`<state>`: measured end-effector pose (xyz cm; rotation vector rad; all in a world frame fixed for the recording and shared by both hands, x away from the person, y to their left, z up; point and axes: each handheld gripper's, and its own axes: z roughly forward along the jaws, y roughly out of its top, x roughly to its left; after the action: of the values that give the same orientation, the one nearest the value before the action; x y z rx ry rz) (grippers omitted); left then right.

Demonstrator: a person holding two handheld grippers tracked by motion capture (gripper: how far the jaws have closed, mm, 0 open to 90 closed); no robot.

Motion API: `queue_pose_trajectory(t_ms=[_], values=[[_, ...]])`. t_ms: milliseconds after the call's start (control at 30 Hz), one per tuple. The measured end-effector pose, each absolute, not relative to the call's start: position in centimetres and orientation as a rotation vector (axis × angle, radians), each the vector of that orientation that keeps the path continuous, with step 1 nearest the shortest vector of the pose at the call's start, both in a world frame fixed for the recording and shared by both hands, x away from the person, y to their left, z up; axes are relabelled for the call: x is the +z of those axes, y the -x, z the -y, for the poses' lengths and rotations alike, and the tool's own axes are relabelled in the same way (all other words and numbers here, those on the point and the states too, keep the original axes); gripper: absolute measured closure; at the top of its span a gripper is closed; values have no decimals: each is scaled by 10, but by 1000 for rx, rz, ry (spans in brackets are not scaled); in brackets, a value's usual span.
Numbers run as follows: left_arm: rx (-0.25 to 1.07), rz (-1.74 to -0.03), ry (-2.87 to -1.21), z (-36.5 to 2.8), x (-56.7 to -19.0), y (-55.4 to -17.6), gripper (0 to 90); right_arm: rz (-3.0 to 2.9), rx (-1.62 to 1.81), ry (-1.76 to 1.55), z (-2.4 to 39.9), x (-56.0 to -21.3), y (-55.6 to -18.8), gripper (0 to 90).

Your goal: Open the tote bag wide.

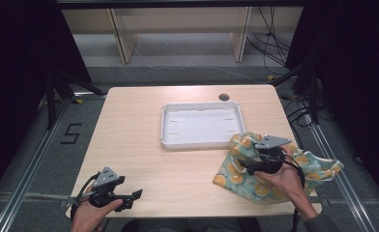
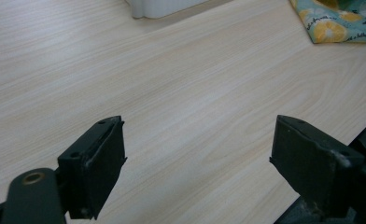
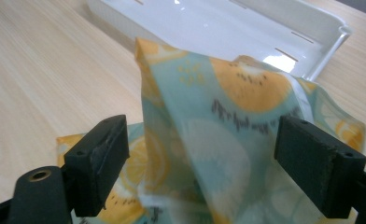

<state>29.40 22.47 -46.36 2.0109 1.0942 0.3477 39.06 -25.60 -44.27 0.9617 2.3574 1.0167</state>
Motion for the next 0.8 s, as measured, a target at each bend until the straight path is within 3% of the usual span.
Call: queue_pose_trajectory(t_ms=[100, 167, 333, 367, 400, 433, 500, 800], values=[[349, -1092, -2005, -225, -464, -294, 169, -2375, 950, -968, 246, -446, -401, 173], [361, -1088, -2017, -226, -463, -294, 169, -2385, 934, -972, 240, -448, -404, 220], [358, -1099, -2006, -227, -462, -294, 172, -2409, 878, -960, 239, -450, -409, 641], [355, -1096, -2006, -227, -462, -294, 173, -2414, 865, -949, 241, -449, -410, 706], [355, -1096, -2006, -227, -462, -294, 173, -2414, 865, -949, 241, -449, -410, 706], [355, -1098, -2006, -227, -462, -294, 173, -2427, 870, -954, 242, -450, -411, 823], [361, -1092, -2013, -227, -462, -294, 173, -2440, 872, -943, 245, -449, -412, 896], [362, -1089, -2016, -227, -463, -294, 174, -2456, 946, -906, 229, -443, -406, 900]])
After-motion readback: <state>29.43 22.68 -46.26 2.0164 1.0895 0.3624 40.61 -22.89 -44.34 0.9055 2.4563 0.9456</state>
